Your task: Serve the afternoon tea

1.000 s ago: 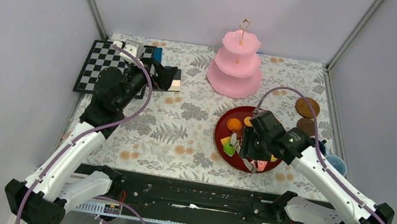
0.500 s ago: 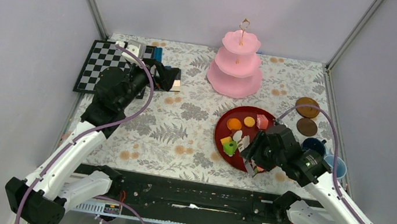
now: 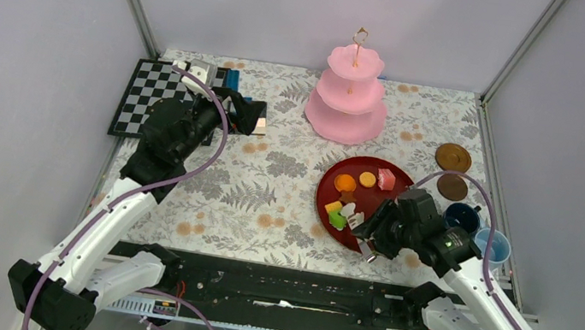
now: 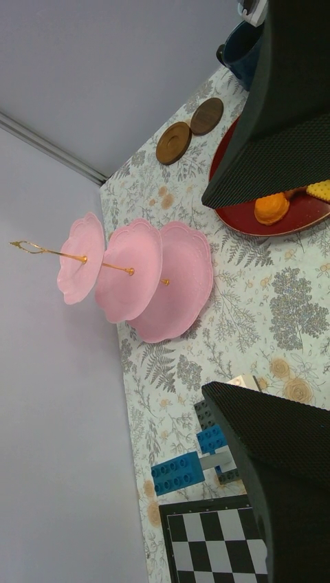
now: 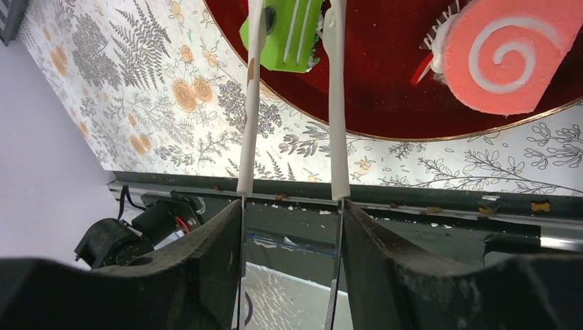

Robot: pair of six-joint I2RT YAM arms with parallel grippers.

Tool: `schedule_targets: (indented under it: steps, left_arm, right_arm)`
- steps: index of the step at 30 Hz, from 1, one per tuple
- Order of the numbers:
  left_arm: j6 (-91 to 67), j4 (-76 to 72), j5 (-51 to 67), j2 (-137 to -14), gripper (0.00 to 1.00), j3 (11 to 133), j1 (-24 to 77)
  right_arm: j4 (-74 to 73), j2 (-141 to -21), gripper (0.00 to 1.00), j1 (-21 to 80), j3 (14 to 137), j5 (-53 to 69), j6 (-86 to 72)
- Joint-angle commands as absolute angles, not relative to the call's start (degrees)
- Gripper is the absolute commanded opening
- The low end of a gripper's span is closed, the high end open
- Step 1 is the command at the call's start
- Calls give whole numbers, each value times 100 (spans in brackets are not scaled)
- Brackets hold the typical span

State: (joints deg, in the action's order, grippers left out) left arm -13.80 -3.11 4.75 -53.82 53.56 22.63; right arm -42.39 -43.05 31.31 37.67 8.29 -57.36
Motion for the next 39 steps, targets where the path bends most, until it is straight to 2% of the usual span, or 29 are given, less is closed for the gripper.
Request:
schedule_targets:
  steps: [1,7,23,27,31,36,39]
  left_arm:
    - [-1362,-519,477,-5381,99,5598,2291]
    - [-1362,-519,485,-5389,99,5599,2294]
    - [-1345,-519,471,-5397,99,5599,2294]
    - [-1345,-510,468,-5405,99,5599,2294]
    - [-1345,-510,475,-5408,99,5594,2294]
    - [-1345,-510,479,-5409,99,5599,2293]
    - [-1349,-510,483,-5405,99,5599,2295]
  right_arm:
    - [-3994,-4122,57,3019,3591,1154,-5965]
    - [-3876,-4112,59,2980,3497,1168,-6021]
    - [-2977,-4193,57,2892,3025,1515,-6275]
    - [-2973,-4149,50,2878,3060,1503,-6230]
    - [-3010,-4113,34,2877,3080,1546,-6178]
    - [-3340,-3960,27,2874,3312,1356,-5950]
    - [-3588,-3918,18,2874,3562,1134,-5709]
